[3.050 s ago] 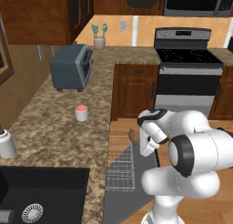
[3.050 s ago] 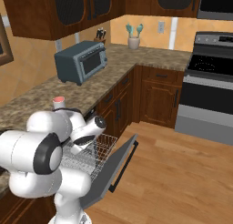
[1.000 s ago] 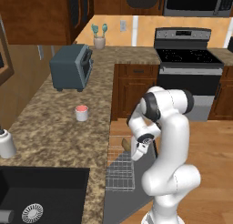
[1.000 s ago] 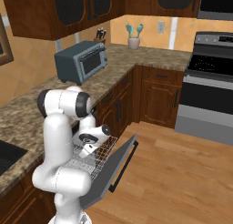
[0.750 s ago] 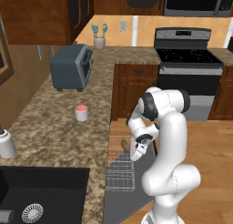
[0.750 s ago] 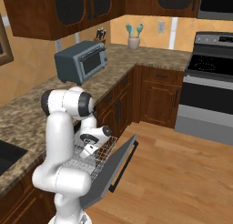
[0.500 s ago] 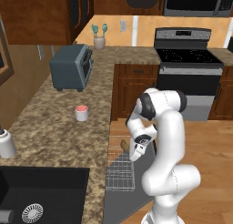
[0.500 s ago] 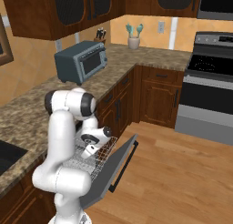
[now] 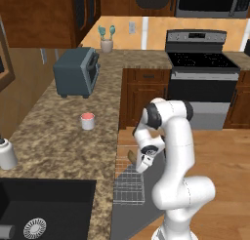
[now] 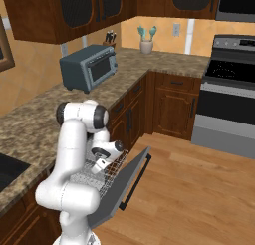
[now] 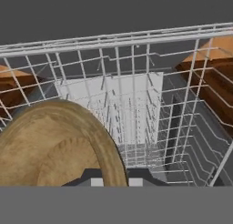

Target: Pick up the cup and bowl from the counter, place them in the dishwasher, and close the dishwasher door.

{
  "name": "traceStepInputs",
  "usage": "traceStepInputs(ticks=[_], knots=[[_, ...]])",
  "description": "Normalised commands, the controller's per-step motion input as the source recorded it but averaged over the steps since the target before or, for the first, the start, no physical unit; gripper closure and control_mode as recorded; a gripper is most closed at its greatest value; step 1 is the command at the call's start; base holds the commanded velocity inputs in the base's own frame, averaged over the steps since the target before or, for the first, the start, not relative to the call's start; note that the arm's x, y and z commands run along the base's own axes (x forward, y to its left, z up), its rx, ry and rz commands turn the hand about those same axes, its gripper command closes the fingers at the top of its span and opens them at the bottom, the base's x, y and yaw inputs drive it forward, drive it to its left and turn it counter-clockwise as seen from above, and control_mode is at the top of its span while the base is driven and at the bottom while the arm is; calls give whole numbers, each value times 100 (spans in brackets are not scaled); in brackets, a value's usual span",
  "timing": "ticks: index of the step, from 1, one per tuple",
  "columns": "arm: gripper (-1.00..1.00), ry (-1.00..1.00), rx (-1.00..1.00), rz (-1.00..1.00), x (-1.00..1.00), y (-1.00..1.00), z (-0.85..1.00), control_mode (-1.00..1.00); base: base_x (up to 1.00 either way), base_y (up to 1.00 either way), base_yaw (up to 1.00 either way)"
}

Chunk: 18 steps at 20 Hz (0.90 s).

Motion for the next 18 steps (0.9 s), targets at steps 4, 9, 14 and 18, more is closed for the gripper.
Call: traceStepInputs(ticks=[4,9,14,18], knots=[[100,0,0,-1,33,3,-33,-100,0,0,0],[100,0,0,-1,31,0,-33,-100,0,0,0],[100,0,0,-1,27,0,-32,-100,0,0,0],[100,0,0,0,28,0,-32,-100,0,0,0]])
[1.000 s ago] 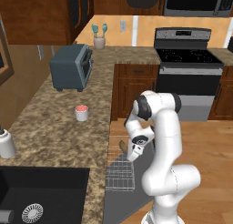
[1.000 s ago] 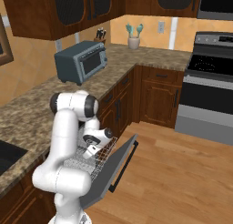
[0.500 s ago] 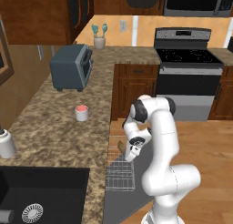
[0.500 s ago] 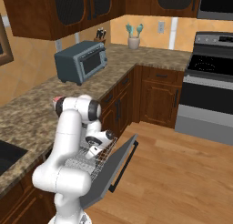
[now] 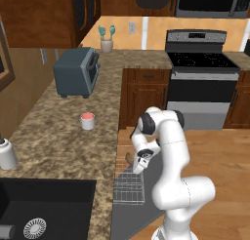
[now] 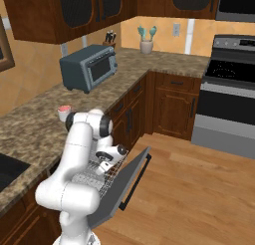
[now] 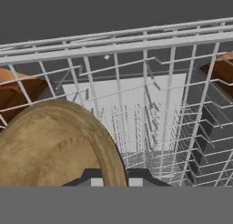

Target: Pick up the cup and bowl from the counter, place them in the dishwasher, and close the dishwasher door.

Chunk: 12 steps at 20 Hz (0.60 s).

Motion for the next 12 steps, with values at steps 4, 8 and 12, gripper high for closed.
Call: traceStepInputs(ticks=[4,8,12], knots=[[100,0,0,0,29,0,-31,-100,0,0,0],[100,0,0,0,32,2,-30,-100,0,0,0],[100,0,0,-1,32,2,-30,-100,0,0,0]])
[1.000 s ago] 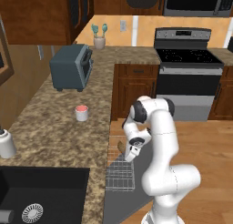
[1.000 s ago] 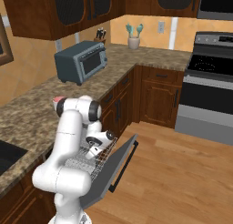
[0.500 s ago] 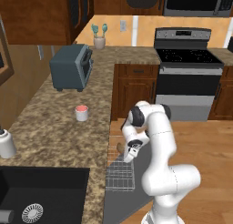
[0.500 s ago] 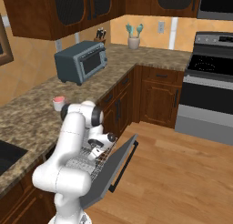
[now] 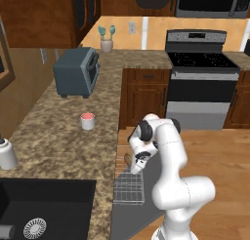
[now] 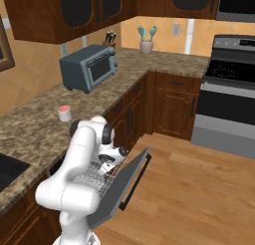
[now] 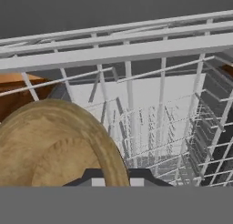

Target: Pick up the cup and bowl from the counter, place them in the dishwasher, and close the dishwasher door.

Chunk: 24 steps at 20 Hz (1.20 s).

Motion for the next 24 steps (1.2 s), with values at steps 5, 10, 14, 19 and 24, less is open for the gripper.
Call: traceStepInputs(ticks=[5,10,14,19,24], knots=[[100,1,0,0,29,1,-32,-100,0,0,0],[-100,1,0,-1,-3,0,-6,-100,0,0,0],[-100,0,0,0,-23,-4,40,-100,0,0,0],[-100,-1,0,-1,-54,-17,46,-100,0,0,0],[-100,-9,2,0,-85,-27,64,-100,0,0,0]])
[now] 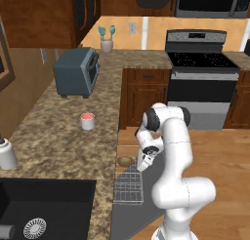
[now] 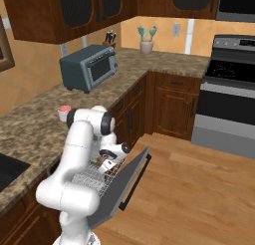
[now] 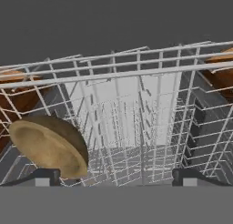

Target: Pick up the cup and bowl from the counter, place them in the dishwasher, and close the dishwasher door.

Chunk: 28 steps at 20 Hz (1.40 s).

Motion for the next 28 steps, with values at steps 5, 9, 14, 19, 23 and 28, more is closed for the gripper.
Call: traceStepInputs(ticks=[5,9,14,19,23,28], knots=[[-100,-11,0,0,-77,-1,98,-100,0,0,0],[-100,-8,-2,0,-78,0,100,-100,0,0,0],[-100,-1,-6,-1,-73,0,100,-100,0,0,0],[-100,0,-9,-2,-43,0,100,-100,0,0,0],[-100,5,-9,-1,-1,0,100,-100,0,0,0],[-100,11,-8,-2,4,-8,100,-100,0,0,0]])
